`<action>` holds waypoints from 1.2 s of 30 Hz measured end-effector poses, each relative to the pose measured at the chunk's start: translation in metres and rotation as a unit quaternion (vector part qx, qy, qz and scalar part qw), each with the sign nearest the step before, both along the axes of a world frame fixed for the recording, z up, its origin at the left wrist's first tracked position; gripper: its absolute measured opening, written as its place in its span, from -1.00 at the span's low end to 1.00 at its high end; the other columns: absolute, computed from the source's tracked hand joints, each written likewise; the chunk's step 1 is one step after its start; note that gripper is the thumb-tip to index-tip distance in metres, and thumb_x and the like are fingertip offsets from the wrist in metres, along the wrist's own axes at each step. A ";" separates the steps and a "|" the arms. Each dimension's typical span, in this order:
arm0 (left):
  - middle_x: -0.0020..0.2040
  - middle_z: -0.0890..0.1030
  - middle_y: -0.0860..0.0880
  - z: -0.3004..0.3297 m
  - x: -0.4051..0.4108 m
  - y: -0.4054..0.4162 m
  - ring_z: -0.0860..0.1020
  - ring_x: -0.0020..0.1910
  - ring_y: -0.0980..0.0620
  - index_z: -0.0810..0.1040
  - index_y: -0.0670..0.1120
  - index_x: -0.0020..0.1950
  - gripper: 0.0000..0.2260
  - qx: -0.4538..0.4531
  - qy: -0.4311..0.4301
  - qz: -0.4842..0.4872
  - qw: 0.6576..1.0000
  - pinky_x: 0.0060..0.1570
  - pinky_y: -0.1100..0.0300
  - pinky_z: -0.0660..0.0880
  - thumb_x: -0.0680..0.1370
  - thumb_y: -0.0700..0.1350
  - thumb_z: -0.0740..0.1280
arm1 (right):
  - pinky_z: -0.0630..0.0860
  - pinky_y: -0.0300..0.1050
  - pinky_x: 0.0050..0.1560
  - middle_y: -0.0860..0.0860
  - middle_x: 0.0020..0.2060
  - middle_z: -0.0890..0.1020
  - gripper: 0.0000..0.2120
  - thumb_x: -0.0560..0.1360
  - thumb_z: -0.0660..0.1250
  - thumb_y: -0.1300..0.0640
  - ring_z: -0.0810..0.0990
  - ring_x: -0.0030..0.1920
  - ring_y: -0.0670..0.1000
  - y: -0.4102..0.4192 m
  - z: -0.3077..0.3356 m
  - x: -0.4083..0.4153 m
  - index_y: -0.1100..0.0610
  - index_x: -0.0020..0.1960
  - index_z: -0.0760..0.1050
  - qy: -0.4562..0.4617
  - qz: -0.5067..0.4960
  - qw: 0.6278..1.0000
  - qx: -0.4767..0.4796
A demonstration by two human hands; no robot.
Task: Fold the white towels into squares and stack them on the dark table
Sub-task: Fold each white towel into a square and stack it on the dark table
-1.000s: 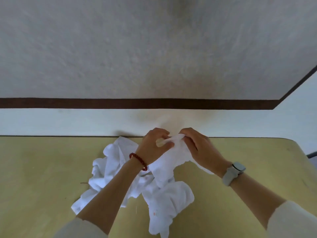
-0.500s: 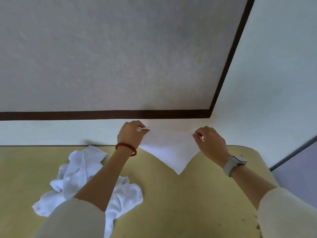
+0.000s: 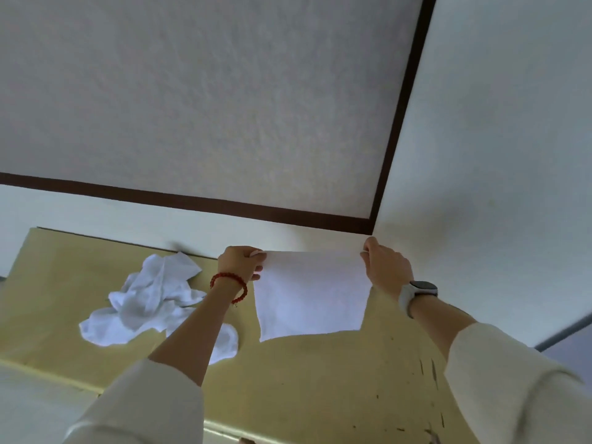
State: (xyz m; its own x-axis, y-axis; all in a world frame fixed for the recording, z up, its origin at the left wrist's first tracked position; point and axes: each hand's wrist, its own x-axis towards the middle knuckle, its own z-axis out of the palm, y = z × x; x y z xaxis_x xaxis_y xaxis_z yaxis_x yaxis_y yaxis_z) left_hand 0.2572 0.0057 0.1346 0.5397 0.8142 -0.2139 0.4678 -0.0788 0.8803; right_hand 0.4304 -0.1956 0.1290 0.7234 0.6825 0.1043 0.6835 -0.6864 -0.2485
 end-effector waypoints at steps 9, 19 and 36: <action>0.00 0.63 -0.06 0.045 -0.039 0.000 0.62 -0.21 0.10 0.62 -0.03 -0.08 -0.86 0.144 -0.169 0.050 0.974 0.00 0.13 0.57 0.48 -0.26 0.36 | 0.55 0.21 -0.16 0.13 -0.20 0.52 -0.93 0.56 0.16 0.22 0.58 -0.17 0.17 0.022 0.048 -0.009 0.15 -0.11 0.35 0.098 0.053 0.932 0.345; 0.05 0.65 -0.07 -0.107 -0.116 -0.073 0.62 -0.09 0.03 0.68 -0.18 -0.08 -0.89 0.181 0.037 -0.099 0.978 0.03 0.29 0.48 0.43 -0.29 0.42 | 0.50 0.05 -0.09 0.05 -0.09 0.48 -0.93 0.50 0.23 0.35 0.55 -0.10 0.17 -0.066 -0.103 -0.056 0.26 -0.04 0.45 0.154 0.081 0.977 0.127; -0.32 0.43 -0.08 -0.183 -0.086 -0.097 0.32 -0.31 0.02 0.56 -0.22 -0.23 -0.81 -0.120 0.082 0.051 0.988 -0.30 0.20 0.26 0.54 -0.17 0.31 | 0.21 -0.29 -0.34 -0.01 -0.21 0.49 -0.85 0.53 0.21 0.22 0.40 -0.22 -0.03 -0.043 -0.169 -0.013 0.19 0.05 0.50 0.261 0.104 0.960 0.005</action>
